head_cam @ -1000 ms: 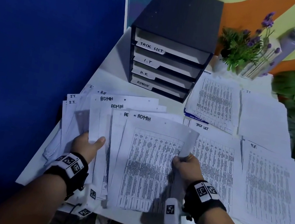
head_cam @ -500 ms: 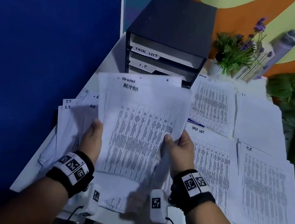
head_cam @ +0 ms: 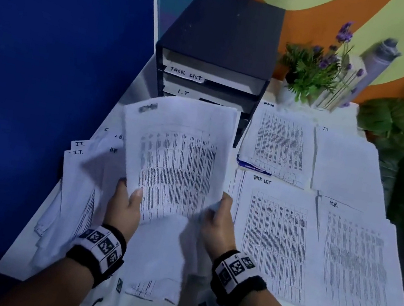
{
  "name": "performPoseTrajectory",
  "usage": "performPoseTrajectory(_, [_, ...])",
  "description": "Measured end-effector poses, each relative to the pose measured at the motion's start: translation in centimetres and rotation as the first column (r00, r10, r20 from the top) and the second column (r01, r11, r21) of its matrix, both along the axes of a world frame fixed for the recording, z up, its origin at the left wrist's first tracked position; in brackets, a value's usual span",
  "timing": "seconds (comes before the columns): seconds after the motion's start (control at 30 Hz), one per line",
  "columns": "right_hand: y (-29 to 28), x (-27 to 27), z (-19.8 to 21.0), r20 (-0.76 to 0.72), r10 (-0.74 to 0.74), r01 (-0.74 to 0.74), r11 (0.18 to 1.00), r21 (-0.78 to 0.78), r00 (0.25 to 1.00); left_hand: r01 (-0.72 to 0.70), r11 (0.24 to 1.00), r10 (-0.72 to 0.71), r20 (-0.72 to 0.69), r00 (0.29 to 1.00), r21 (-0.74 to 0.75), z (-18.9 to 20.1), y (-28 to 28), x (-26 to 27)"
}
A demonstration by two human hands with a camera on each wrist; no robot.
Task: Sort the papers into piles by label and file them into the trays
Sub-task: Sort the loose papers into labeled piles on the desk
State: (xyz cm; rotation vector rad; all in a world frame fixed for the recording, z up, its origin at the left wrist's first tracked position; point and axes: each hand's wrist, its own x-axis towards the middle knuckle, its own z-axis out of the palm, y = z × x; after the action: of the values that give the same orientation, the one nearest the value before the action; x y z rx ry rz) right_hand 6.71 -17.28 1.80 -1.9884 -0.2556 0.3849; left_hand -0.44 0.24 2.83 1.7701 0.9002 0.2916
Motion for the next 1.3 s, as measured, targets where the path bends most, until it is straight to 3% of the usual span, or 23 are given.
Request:
performPoseTrajectory(0.07, [-1.4, 2.1, -0.8, 0.010, -0.137, 0.138, 0.990, -0.029, 0.990, 0.040, 0.999, -0.040, 0.004, 0.999, -0.009, -0.4, -0.5, 1.0])
performPoseTrajectory(0.17, [-5.1, 6.0, -1.9, -0.091, -0.370, 0.368, 0.929, -0.037, 0.925, 0.136, 0.990, -0.136, 0.008, 0.991, 0.036, -1.3, -0.7, 2.5])
performPoseTrajectory(0.27, [-10.2, 9.4, -3.2, -0.096, -0.555, 0.547, 0.832, -0.097, 0.827, 0.196, 0.959, -0.167, -0.151, 0.974, 0.204, -3.1, 0.5, 3.2])
performPoseTrajectory(0.33, [-13.2, 11.1, -3.7, -0.012, -0.643, 0.632, 0.756, -0.168, 0.766, 0.285, 0.902, -0.135, -0.414, 0.900, 0.324, -4.2, 1.3, 3.1])
performPoseTrajectory(0.4, [-15.5, 12.5, -3.7, 0.017, -0.714, 0.705, 0.688, -0.175, 0.700, 0.420, 0.849, -0.126, -0.647, 0.752, 0.321, -4.9, 1.7, 2.8])
performPoseTrajectory(0.47, [-16.9, 13.8, -3.3, 0.026, -0.768, 0.761, 0.630, -0.154, 0.640, 0.472, 0.838, -0.141, -0.726, 0.673, 0.274, -5.5, 1.7, 2.8])
performPoseTrajectory(0.53, [-17.1, 15.6, -3.0, 0.029, -0.786, 0.780, 0.608, -0.149, 0.618, 0.473, 0.844, -0.151, -0.735, 0.661, 0.253, -5.7, 1.7, 2.9])
performPoseTrajectory(0.83, [-14.5, 24.1, -2.1, 0.049, -0.697, 0.696, 0.705, -0.134, 0.716, 0.396, 0.875, -0.070, -0.738, 0.671, 0.277, -5.1, 2.1, 2.5])
performPoseTrajectory(0.97, [-13.6, 25.5, -1.1, 0.120, -0.595, 0.596, 0.730, -0.333, 0.795, 0.311, 0.905, 0.003, -0.736, 0.677, 0.290, -4.5, 3.3, 0.9])
performPoseTrajectory(1.03, [-12.4, 24.5, -0.6, 0.165, -0.527, 0.547, 0.745, -0.383, 0.834, 0.247, 0.931, 0.033, -0.737, 0.675, 0.267, -4.3, 3.6, 0.2])
performPoseTrajectory(1.1, [-10.7, 22.0, -0.6, 0.157, -0.422, 0.450, 0.847, -0.282, 0.893, 0.208, 0.944, 0.052, -0.742, 0.668, 0.254, -4.3, 3.8, -0.3])
performPoseTrajectory(1.2, [-7.4, 16.5, -0.8, -0.013, -0.278, 0.275, 0.955, -0.107, 0.960, 0.176, 0.949, 0.066, -0.709, 0.702, 0.263, -4.6, 4.2, -0.8])
performPoseTrajectory(1.3, [-4.2, 11.2, -2.2, -0.195, -0.123, 0.123, 0.992, -0.011, 0.973, 0.139, 0.953, 0.073, -0.651, 0.756, 0.268, -4.7, 4.4, -0.8])
